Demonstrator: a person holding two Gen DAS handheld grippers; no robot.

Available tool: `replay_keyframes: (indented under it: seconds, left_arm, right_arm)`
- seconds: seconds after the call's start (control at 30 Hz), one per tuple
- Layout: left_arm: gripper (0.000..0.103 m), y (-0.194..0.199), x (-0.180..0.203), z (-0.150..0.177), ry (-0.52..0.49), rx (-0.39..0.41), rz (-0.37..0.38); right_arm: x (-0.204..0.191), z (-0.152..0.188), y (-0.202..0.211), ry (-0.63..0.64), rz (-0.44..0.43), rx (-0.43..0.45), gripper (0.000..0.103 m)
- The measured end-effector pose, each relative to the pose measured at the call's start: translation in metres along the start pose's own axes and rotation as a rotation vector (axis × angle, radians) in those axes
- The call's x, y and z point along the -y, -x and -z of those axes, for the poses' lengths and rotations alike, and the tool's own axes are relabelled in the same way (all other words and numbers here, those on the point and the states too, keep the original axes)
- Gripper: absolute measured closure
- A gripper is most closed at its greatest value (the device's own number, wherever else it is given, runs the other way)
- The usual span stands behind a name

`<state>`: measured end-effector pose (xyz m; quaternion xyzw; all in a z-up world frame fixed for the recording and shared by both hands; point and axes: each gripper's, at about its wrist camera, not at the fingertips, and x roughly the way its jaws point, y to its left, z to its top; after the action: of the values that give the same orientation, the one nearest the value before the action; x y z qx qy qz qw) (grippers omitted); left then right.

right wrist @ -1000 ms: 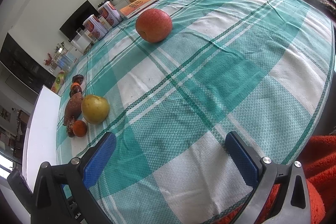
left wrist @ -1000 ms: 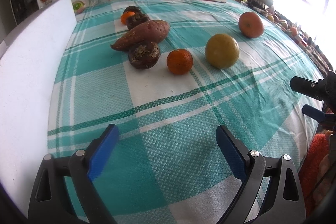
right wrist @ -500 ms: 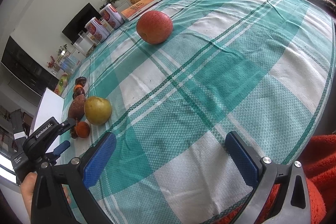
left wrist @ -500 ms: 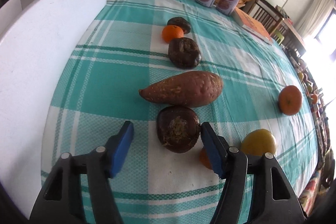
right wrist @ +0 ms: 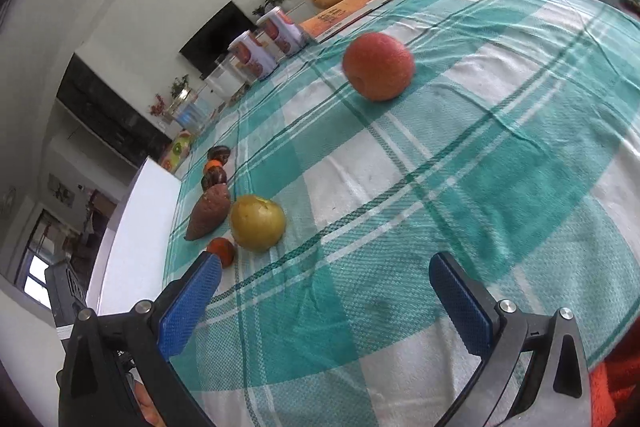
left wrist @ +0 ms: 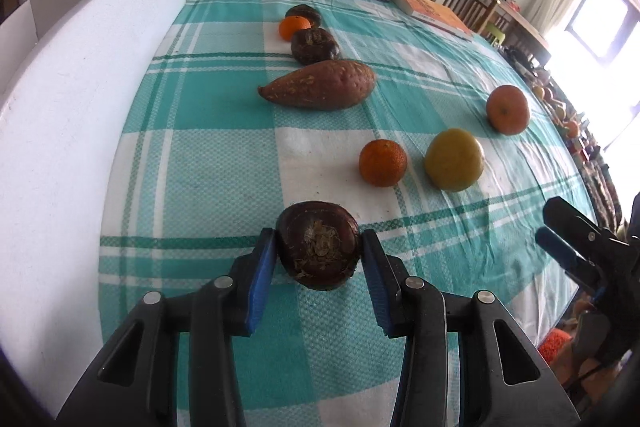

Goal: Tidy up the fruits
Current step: 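Grasp the dark round fruit with the left tool while the right grasps the other yellow fruit, then carry both fruits into the white box and open both tools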

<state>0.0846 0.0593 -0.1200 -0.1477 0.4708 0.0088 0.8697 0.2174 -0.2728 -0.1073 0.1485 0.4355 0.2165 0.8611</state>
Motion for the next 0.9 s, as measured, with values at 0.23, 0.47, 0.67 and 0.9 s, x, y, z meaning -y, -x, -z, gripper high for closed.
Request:
replay_keyframes:
  seconds: [0.23, 0.47, 0.67, 0.9]
  left_arm:
    - [0.059, 0.010, -0.005, 0.010, -0.014, 0.008, 0.024]
    - [0.059, 0.029, -0.005, 0.018, 0.002, 0.010, 0.129]
    - [0.059, 0.108, -0.006, 0.002, 0.037, 0.087, 0.342]
    - [0.059, 0.187, -0.112, -0.008, 0.200, 0.266, 0.167]
  right_arm:
    - [-0.052, -0.026, -0.071, 0.288, 0.040, -0.131, 0.036]
    - [-0.027, -0.022, -0.054, 0.146, -0.022, -0.155, 0.053]
    - [-0.041, -0.025, -0.004, -0.026, -0.217, -0.118, 0.053]
    - [-0.207, -0.006, 0.006, 0.249, -0.480, -0.220, 0.053]
